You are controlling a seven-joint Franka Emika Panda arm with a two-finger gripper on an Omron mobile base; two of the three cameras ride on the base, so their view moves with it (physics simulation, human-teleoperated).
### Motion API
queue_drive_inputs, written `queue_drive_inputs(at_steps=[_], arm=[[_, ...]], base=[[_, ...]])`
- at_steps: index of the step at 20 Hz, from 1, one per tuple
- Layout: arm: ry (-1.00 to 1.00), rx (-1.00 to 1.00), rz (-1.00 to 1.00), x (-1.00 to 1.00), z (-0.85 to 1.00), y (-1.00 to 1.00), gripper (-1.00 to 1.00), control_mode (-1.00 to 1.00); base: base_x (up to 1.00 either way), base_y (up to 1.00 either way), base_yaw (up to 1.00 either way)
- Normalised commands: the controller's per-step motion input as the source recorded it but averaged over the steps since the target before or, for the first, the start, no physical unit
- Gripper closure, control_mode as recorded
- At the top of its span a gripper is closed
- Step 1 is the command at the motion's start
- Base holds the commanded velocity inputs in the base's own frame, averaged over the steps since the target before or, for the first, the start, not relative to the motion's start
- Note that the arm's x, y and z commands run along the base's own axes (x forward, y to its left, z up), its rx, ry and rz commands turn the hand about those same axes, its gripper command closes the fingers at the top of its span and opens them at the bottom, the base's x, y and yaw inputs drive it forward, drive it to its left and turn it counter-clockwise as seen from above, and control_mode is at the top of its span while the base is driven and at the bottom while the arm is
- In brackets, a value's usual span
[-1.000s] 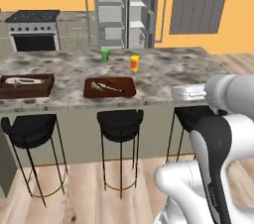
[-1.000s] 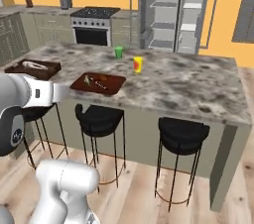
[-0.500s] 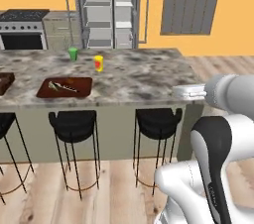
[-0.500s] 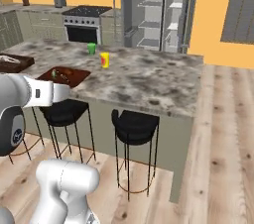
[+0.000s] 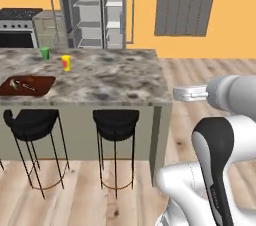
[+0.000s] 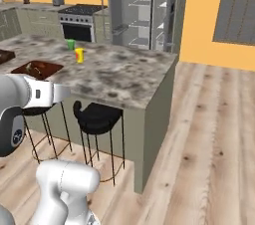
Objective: Gather the garlic and mushroom from the fridge and place them on a tray on the dining counter. Then gather the chicken drumstick and fish from the fridge and place them on the other tray.
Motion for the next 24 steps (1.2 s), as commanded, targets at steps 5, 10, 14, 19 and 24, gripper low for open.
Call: queue_drive_inputs(at_steps=[5,10,14,19,24], arm=[[0.0,0.0,0.0,0.0,0.0,0.0,-1.0,1.0],[0.0,0.0,0.0,0.0,0.0,0.0,-1.0,1.0],[0.0,0.0,0.0,0.0,0.0,0.0,-1.0,1.0],[0.0,0.0,0.0,0.0,0.0,0.0,-1.0,1.0],[0.0,0.0,0.0,0.0,0.0,0.0,-1.0,1.0]], base=[[0.27,-1.0,0.19],[0.52,-0.98,0.23],[0.61,-0.9,0.25],[0.65,-0.81,0.27],[0.66,-0.77,0.28]])
